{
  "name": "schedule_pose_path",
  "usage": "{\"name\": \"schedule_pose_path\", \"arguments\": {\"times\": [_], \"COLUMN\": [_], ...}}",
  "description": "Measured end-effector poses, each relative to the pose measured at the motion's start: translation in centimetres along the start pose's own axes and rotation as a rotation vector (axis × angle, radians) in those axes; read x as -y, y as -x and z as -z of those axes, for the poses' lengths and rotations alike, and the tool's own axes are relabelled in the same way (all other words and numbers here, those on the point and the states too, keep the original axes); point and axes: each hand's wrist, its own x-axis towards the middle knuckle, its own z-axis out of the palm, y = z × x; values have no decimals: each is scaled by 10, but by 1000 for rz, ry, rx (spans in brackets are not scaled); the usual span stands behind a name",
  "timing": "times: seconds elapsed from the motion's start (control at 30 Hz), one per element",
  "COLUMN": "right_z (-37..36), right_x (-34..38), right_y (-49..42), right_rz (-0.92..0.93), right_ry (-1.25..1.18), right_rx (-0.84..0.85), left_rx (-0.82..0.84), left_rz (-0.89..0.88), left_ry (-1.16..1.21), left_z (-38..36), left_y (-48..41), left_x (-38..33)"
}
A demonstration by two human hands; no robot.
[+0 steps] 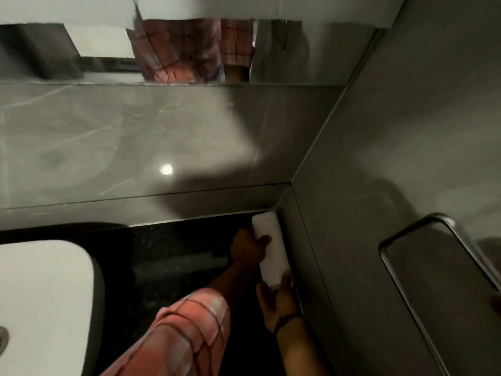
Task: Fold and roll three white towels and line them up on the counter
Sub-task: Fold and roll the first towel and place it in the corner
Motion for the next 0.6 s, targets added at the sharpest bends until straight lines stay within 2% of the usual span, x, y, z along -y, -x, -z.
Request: {"name": "schedule_pose_path", "arguments": {"times": [0.1, 0.2, 0.3, 0.37, 0.5, 0.6], "right_z": [-16, -26, -31, -27, 1, 28], "right_x": [20, 33, 30, 25, 18, -3], "right_y": [-6, -19, -25, -26, -20, 15], "right_rz": [57, 27, 85, 146, 120, 187], "right_ry": [-25, -101, -150, -115, -29, 133], "right_rx": [-1, -11, -51, 1, 170, 157], "left_rx": [19, 35, 95, 124, 154, 107], "left_rz": [30, 88, 72, 58, 59, 75], "left_ry": [-3, 13, -35, -16, 113, 265], "left_z": [-11, -14, -11, -7, 3, 20], "left_y": [-25, -42, -50, -49, -21, 40], "left_x": [-13, -18, -18, -19, -13, 17]}}
